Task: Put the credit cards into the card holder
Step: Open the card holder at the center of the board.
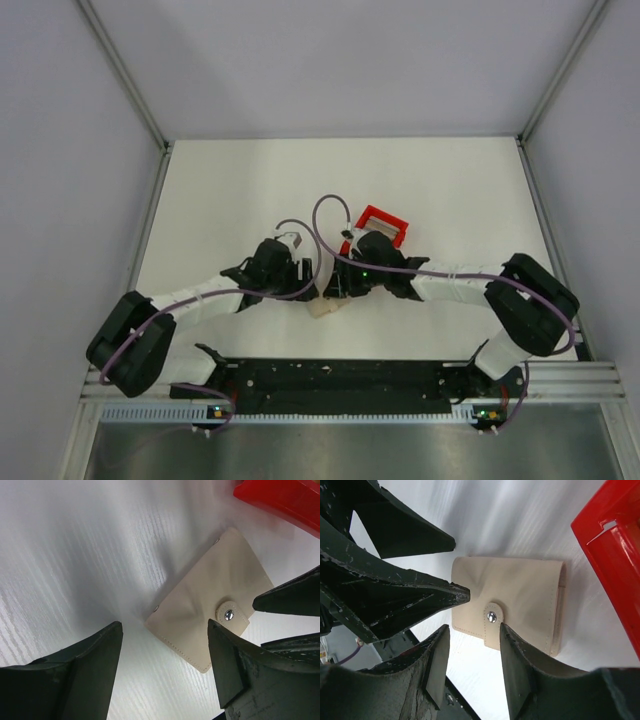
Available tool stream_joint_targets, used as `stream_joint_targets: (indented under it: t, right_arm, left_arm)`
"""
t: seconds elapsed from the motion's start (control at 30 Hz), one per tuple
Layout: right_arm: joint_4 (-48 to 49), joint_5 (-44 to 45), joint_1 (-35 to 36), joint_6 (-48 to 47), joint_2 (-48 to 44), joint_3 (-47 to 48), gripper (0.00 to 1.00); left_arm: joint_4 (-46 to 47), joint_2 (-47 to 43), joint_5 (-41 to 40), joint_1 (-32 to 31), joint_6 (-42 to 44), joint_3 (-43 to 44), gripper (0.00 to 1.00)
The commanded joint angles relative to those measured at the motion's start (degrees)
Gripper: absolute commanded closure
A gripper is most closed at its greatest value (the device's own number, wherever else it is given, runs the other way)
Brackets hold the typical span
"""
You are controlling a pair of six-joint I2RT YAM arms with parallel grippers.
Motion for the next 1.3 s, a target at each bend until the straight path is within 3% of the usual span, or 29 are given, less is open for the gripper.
stream_joint_targets:
  t: [0.0, 0.17, 0.63, 0.9, 1.13, 1.27]
  right_arm:
    - [4.6, -1.4, -1.0, 1.5, 1.4, -1.5, 0.56]
    - [6.5, -2.1, -1.2, 2.7, 2.3, -3.8, 0.56]
    - [14.2, -6.5, -1.3, 6.4, 6.6, -6.6, 0.63]
    - [17.2, -7.3, -1.2, 8.4, 7.8, -7.1, 0.66]
    - [16.5, -8.9, -1.3, 8.0, 8.5, -5.6, 0.69]
    - [16.1, -8.8, -1.3, 8.4, 9.8, -4.8, 0.69]
  left_arm:
    - [-2.8, 2.5, 0.7, -0.6, 1.5, 0.6, 0.27]
    - [-2.8, 3.0, 0.7, -0.7, 1.0, 0.1, 0.29]
    - [3.6, 4.4, 7.1, -1.2, -0.6, -3.0, 0.47]
    - [7.3, 3.9, 7.8, -1.2, -2.5, -4.7, 0.70]
    - [11.8, 3.8, 8.9, -1.3, -5.7, -6.7, 0.99]
    - [14.8, 3.6, 8.9, -1.3, -8.4, -8.2, 1.00]
